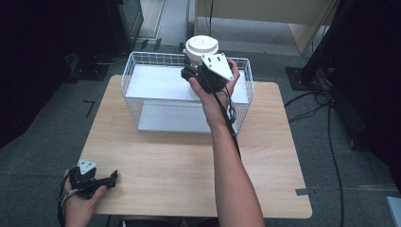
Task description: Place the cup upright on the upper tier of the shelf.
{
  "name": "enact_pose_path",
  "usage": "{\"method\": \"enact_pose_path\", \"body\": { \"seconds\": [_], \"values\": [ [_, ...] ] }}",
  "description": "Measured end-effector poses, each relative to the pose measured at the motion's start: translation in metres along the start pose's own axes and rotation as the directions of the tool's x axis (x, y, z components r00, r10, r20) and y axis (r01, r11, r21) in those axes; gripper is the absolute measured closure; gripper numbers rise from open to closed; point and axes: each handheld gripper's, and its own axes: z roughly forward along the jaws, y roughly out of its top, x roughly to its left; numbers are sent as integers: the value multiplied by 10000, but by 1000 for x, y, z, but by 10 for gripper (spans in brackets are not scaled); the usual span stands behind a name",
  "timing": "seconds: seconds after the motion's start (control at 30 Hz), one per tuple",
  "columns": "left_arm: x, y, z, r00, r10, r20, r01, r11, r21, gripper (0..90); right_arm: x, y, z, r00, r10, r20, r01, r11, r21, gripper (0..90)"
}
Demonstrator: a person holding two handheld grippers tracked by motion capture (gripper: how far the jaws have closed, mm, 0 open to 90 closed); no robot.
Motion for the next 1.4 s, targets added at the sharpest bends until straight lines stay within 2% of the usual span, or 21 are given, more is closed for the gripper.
{"method": "enact_pose_path", "body": {
  "seconds": [0.27, 0.4, 0.57, 0.67, 0.73, 0.8, 0.93, 1.03, 1.1, 1.2, 1.4],
  "values": [
    [0, 0, 0, 10000, 3, 10, -3, 10000, -1, 0, -9, -2, 19, 9991, 128, 405, -129, 9999, 37, 153],
    [0, 0, 0, 10000, 4, 11, -4, 10000, 2, 0, -10, -4, 22, 9979, -36, 648, 31, 10000, 75, 152],
    [0, 0, 0, 10000, 4, 10, -4, 10000, -2, 0, -13, -6, 21, 9978, 54, 656, -56, 10000, 24, 152],
    [0, 0, 0, 10000, 5, 8, -5, 10000, -1, 0, -13, -4, 19, 9989, -150, 437, 138, 9995, 268, 143],
    [0, 0, 0, 10000, 8, 7, -8, 10000, 4, 0, -14, -3, 17, 9988, -337, 349, 321, 9984, 469, 74],
    [0, 0, 0, 10000, 7, 7, -7, 10000, -2, 0, -15, -2, 15, 9992, -361, 178, 350, 9976, 597, 32],
    [0, 0, 0, 10000, 5, 8, -5, 10000, 5, 0, -20, -6, 8, 9995, -245, -180, 258, 9967, 773, 17],
    [0, 0, 0, 10000, 8, 8, -8, 10000, 4, 0, -21, -10, 4, 9993, -313, -212, 330, 9959, 838, 17],
    [0, 0, 0, 10000, 7, 6, -7, 10000, -9, 0, -25, -16, -6, 9988, -428, -253, 449, 9952, 875, 17],
    [0, 0, 0, 10000, 9, 2, -9, 10000, -8, 0, -30, -20, -16, 9991, -301, -304, 325, 9960, 834, 17],
    [0, 0, 0, 10000, 30, 2, -30, 10000, 12, 0, -37, -28, -33, 9985, -366, -407, 399, 9959, 817, 17]
  ]
}}
